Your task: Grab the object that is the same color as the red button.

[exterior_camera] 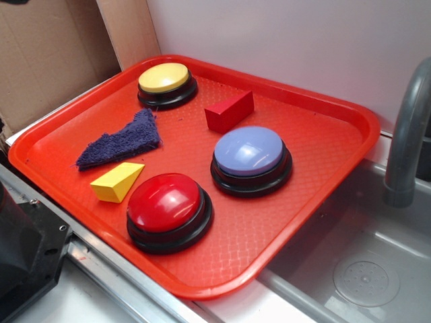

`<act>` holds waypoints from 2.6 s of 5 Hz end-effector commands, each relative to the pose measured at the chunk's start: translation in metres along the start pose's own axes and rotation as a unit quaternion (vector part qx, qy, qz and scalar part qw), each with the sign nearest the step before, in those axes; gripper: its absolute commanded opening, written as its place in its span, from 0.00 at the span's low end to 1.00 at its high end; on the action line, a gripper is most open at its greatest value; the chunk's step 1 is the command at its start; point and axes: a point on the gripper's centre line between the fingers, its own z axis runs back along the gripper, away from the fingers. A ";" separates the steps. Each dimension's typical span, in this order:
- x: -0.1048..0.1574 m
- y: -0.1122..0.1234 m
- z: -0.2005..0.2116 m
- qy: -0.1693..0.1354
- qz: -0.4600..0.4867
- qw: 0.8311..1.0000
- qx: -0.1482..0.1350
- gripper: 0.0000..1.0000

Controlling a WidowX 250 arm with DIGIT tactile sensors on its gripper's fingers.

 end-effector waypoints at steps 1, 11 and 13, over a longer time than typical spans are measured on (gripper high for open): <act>0.000 0.000 0.000 0.000 0.000 1.000 0.000 1.00; 0.178 0.005 -0.210 0.021 0.088 0.992 0.089 1.00; 0.175 0.006 -0.221 0.029 0.094 0.990 0.097 0.10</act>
